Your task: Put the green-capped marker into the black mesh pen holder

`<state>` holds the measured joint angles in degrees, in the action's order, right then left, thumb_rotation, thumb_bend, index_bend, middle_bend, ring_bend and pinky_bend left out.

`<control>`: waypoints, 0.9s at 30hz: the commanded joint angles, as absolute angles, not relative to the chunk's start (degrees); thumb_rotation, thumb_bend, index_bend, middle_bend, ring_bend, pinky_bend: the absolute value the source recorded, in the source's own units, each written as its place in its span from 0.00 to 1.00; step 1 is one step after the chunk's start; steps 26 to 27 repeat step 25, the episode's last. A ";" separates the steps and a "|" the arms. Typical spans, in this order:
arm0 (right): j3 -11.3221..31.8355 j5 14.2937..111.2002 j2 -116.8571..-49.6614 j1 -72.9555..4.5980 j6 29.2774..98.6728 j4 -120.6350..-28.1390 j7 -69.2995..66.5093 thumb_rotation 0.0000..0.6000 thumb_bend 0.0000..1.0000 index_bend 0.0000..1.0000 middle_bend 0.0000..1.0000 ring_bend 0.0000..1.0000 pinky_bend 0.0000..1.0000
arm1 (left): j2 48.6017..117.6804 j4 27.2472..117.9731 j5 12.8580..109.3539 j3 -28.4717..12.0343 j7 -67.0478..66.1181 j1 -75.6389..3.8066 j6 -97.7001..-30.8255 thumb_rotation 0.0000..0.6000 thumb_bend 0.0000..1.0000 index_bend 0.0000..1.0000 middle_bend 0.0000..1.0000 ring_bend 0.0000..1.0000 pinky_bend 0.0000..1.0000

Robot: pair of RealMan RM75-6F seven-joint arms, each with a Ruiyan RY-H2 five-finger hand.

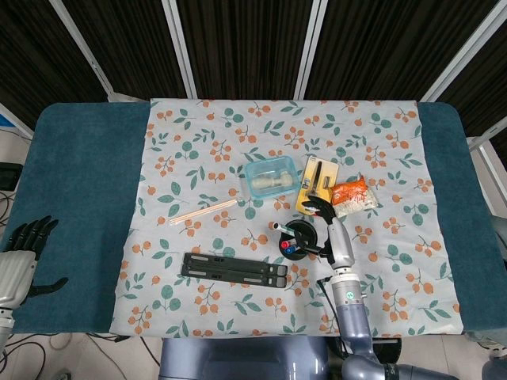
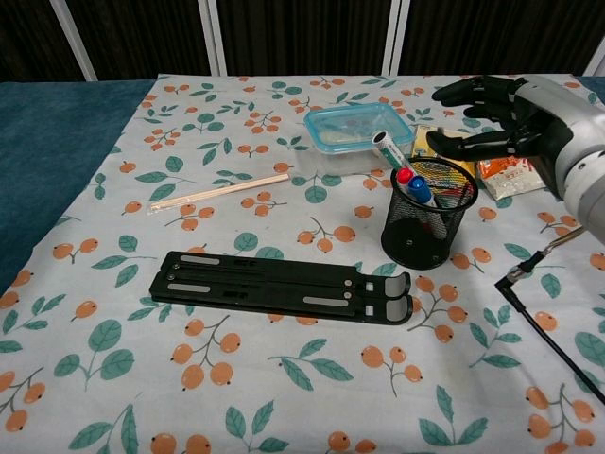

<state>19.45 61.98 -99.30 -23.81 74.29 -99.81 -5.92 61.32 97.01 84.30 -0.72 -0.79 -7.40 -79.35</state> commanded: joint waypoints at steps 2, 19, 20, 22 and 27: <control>18.09 65.61 -94.68 -22.20 75.27 -102.55 -5.30 1.00 0.32 0.26 0.14 0.08 0.19 | 61.31 96.97 84.48 -0.66 -0.82 -7.39 -79.42 1.00 0.03 0.00 0.00 0.00 0.00; 2.97 86.06 -63.29 -9.83 80.57 -101.37 1.94 1.00 0.05 0.00 0.00 0.00 0.18 | 61.92 96.22 86.54 -0.20 -2.15 -6.43 -82.01 1.00 0.03 0.00 0.00 0.00 0.00; 2.39 87.14 -63.04 -9.23 81.57 -99.93 2.93 1.00 0.04 0.00 0.00 0.00 0.18 | 62.01 96.13 86.61 -0.21 -2.29 -6.37 -82.19 1.00 0.03 0.00 0.00 0.00 0.00; 1.38 88.97 -62.85 -8.11 83.36 -97.19 4.68 1.00 0.04 0.00 0.00 0.00 0.17 | 62.16 96.02 86.65 -0.24 -2.52 -6.28 -82.41 1.00 0.03 0.00 0.00 0.00 0.00; 0.56 90.85 -63.35 -6.93 85.48 -93.68 6.55 1.00 0.04 0.00 0.00 0.00 0.17 | 62.30 95.87 86.61 -0.31 -2.68 -6.22 -82.54 1.00 0.03 0.00 0.00 0.00 0.00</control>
